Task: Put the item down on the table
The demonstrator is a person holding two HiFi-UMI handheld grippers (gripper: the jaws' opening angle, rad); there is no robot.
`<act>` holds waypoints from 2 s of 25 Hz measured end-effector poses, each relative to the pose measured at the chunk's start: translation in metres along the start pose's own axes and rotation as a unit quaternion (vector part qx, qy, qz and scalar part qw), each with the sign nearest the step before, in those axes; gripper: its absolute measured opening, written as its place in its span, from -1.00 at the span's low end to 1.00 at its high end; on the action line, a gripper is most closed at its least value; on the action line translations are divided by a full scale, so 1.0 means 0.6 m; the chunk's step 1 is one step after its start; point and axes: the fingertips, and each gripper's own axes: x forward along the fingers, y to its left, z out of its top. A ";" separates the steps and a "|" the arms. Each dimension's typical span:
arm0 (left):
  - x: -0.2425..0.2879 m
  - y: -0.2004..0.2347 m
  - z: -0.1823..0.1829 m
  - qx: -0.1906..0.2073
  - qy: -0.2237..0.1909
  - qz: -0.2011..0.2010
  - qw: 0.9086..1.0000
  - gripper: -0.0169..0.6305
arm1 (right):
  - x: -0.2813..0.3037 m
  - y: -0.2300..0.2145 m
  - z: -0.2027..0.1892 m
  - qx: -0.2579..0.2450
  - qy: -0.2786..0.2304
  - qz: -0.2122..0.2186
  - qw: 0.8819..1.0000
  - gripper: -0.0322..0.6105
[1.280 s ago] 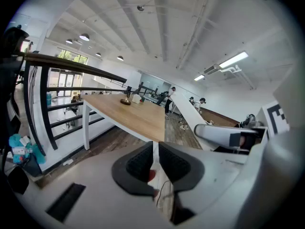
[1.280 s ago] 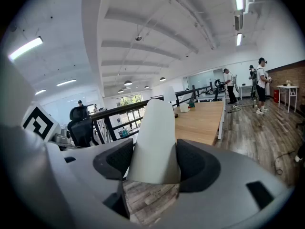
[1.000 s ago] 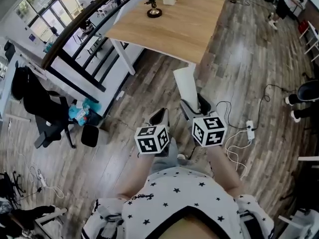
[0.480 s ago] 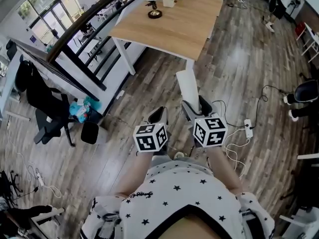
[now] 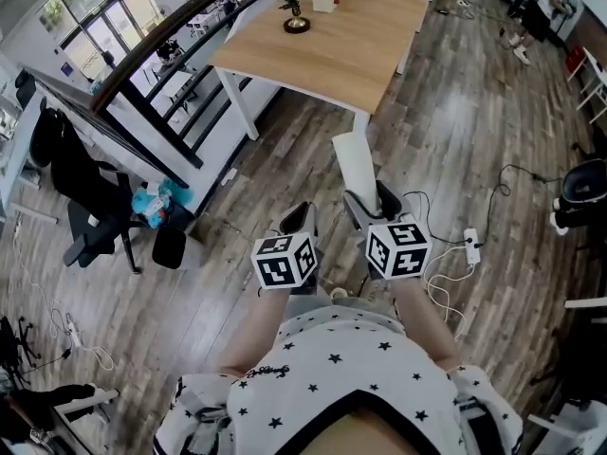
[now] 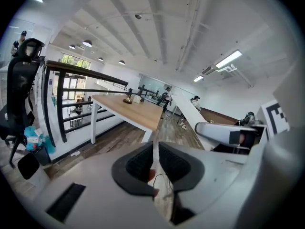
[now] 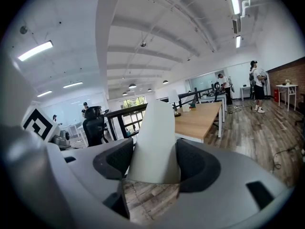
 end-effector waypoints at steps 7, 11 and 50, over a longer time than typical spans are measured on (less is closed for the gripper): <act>0.019 -0.009 -0.018 -0.002 0.013 0.010 1.000 -0.81 | 0.006 -0.029 0.002 0.000 0.000 0.001 1.000 -0.02; 0.043 -0.007 -0.016 -0.006 0.019 0.011 1.000 -0.81 | 0.024 -0.050 0.005 0.001 0.006 -0.001 1.000 -0.03; 0.511 0.214 0.322 0.001 0.029 -0.028 0.999 -0.81 | 0.552 -0.244 0.233 -0.004 0.011 -0.044 0.999 -0.02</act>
